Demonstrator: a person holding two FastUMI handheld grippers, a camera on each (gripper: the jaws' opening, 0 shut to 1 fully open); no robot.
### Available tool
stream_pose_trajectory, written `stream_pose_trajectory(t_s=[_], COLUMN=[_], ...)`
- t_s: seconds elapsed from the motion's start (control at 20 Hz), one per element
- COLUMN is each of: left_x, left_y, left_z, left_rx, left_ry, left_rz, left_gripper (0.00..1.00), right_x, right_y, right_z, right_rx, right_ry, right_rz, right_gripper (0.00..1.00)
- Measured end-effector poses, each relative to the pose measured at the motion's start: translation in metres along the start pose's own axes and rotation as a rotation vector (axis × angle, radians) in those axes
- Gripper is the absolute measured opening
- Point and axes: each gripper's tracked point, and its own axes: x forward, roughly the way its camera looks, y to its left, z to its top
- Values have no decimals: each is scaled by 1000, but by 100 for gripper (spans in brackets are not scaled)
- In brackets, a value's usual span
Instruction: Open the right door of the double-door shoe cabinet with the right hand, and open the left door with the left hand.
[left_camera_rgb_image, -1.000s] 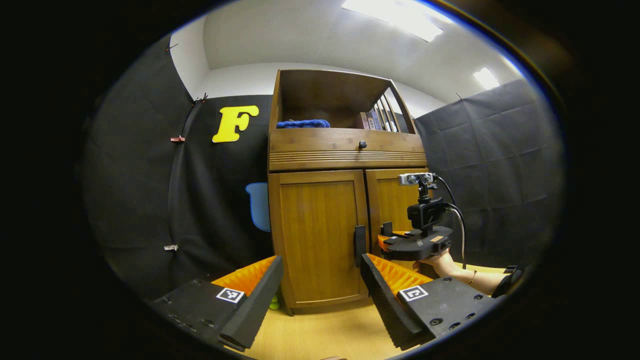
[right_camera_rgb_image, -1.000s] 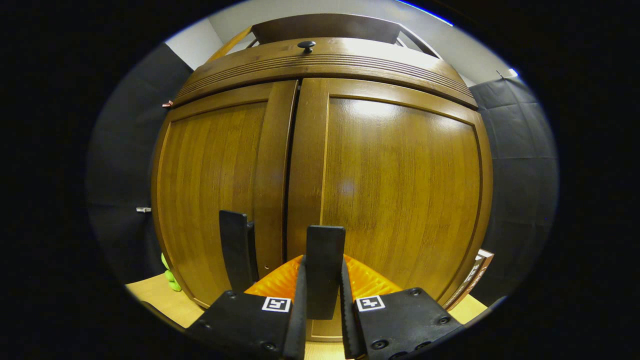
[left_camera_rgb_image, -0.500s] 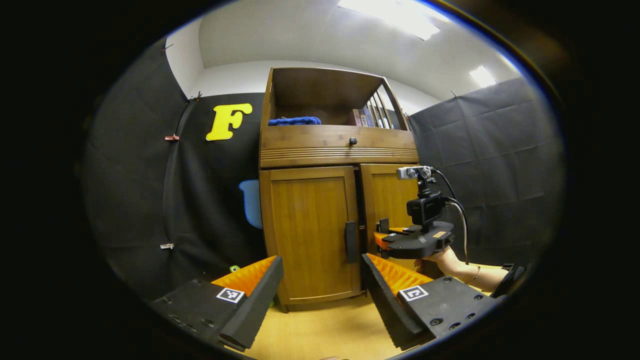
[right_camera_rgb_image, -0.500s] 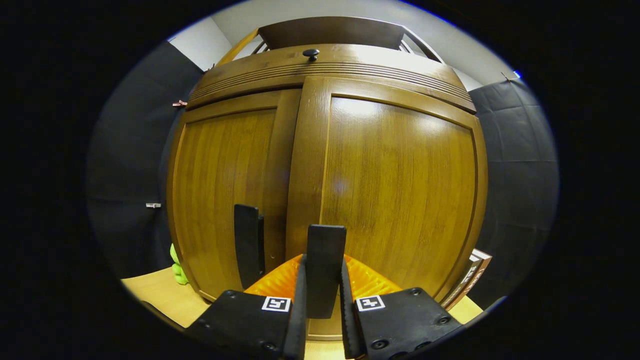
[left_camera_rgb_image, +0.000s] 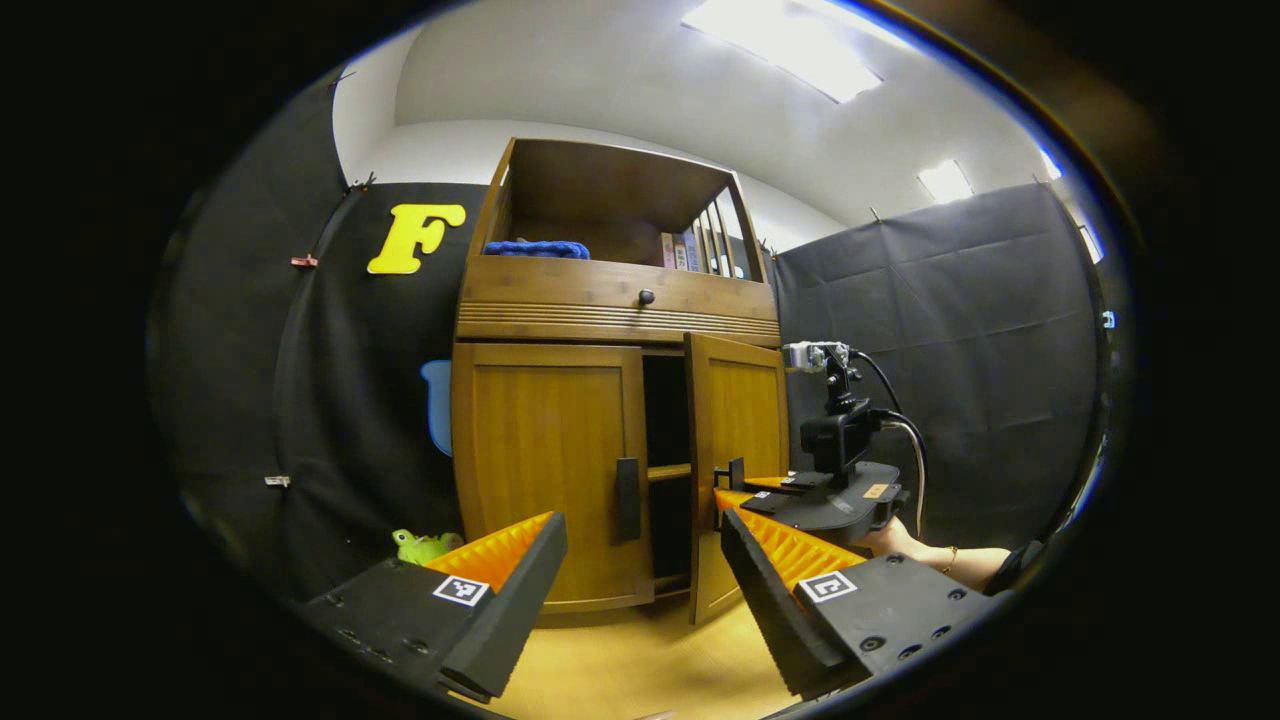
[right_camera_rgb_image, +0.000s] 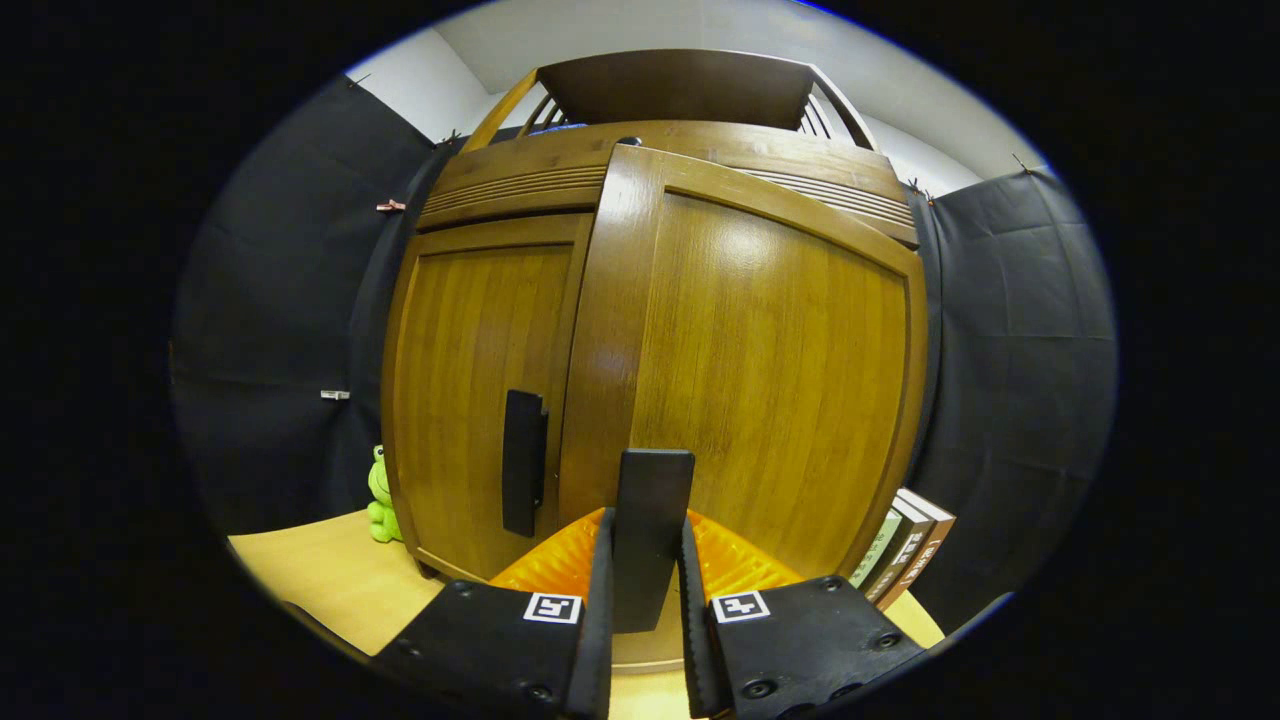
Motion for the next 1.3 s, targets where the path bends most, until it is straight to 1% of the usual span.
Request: stream_pose_trajectory(t_s=[0.15,0.2,0.25,0.6,0.65,0.7,0.75,0.8,0.85,0.9,0.95,1.0,1.05,1.1,1.15,1.2,1.3], left_x=[7,9,11,18,18,19,20,20,22,24,25,25,24,25,26,26,28], left_y=[-18,-24,-30,-50,-53,-55,-58,-62,-66,-70,-73,-76,-80,-82,-84,-85,-90], left_z=[-2,-3,-3,-1,-1,-1,-1,0,-2,-3,-4,-6,-6,-7,-9,-10,-12], left_rx=[-3,-6,-8,-35,-38,-40,-43,-48,-52,-53,-51,-47,-41,-35,-32,-30,-30], left_ry=[6,7,8,-2,-3,-4,-6,-6,-6,-6,-3,0,4,8,12,16,21], left_rz=[-37,-50,-64,-116,-119,-121,-125,-131,-140,-148,-156,-162,-167,-170,-171,-170,-171], left_gripper=[99,96,96,99,99,99,96,98,99,99,99,99,99,99,99,97,96], right_x=[-18,-23,-29,-70,-75,-80,-86,-91,-95,-100,-104,-108,-113,-116,-119,-123,-129], right_y=[-7,-10,-13,-38,-44,-48,-53,-57,-62,-68,-73,-79,-85,-91,-97,-103,-117], right_z=[0,1,1,3,2,1,1,1,1,1,1,-1,-2,-2,-3,-4,-6], right_rx=[-14,-18,-18,-26,-31,-36,-41,-43,-45,-49,-51,-54,-56,-57,-55,-52,-55], right_ry=[1,2,1,4,4,5,7,9,11,10,8,6,3,0,0,-1,0], right_rz=[4,4,3,-31,-39,-46,-55,-64,-73,-80,-90,-102,-116,-130,-140,-152,-180], right_gripper=[33,33,33,33,37,37,33,28,33,28,32,32,31,28,29,28,26])
